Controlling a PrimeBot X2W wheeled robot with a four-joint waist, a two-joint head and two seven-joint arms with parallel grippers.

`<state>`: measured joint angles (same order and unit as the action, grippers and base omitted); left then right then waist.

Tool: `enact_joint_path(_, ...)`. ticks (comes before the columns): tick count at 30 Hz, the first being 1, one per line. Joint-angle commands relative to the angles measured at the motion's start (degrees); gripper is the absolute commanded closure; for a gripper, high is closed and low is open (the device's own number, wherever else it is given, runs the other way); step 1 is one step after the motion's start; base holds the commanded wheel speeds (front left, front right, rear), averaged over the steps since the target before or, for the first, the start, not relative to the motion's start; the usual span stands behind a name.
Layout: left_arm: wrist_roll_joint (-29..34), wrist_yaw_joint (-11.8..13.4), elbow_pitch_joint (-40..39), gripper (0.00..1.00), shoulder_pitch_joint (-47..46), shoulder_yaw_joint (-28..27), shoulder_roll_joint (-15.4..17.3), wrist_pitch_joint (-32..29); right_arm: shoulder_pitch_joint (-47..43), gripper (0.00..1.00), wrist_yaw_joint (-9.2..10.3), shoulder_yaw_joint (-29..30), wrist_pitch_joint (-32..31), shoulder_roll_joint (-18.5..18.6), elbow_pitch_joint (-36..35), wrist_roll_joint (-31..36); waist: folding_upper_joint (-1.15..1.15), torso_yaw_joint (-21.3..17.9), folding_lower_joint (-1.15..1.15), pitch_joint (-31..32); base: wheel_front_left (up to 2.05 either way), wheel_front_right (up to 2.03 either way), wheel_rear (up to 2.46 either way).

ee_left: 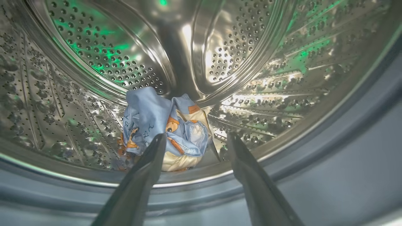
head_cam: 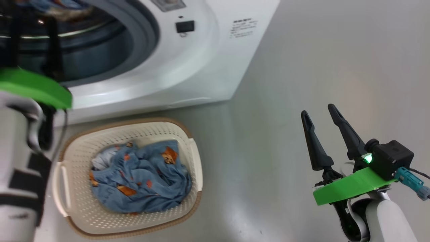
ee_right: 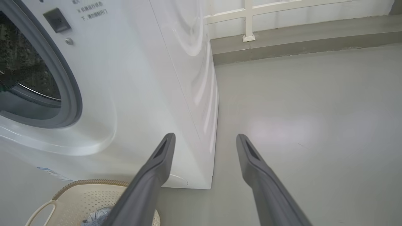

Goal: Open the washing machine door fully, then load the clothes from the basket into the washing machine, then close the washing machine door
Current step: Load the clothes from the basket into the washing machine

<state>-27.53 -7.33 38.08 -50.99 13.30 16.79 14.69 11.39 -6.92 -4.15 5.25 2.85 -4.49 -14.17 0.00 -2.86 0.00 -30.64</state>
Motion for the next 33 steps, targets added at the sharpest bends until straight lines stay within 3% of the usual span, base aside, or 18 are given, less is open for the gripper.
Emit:
enact_joint_path(1, -0.43, -0.15, -2.92, 0.0, 3.54, -0.39, 2.88, 0.3, -1.98, 0.0, -0.57, -1.02, -0.4, 0.03, -1.54, 0.32, 0.0, 3.08, 0.0, 3.79, 0.0, 0.0, 0.0)
enact_joint_path(17, -0.49, -0.15, -17.75, 0.0, 26.16, -4.33, 0.45, 0.3, -5.61, 0.0, -0.57, 0.28, -0.61, 0.03, -0.73, -1.09, 0.0, 6.37, 0.0, 13.25, 0.0, 0.0, 0.0)
enact_joint_path(33, 6.08, -0.08, -30.12, 0.0, 44.91, -11.67, -8.84, 0.3, -9.81, 0.0, -0.57, 0.53, 0.05, 0.03, -0.1, -3.78, 0.0, 8.4, 0.0, 21.77, 0.0, 0.0, 0.0)
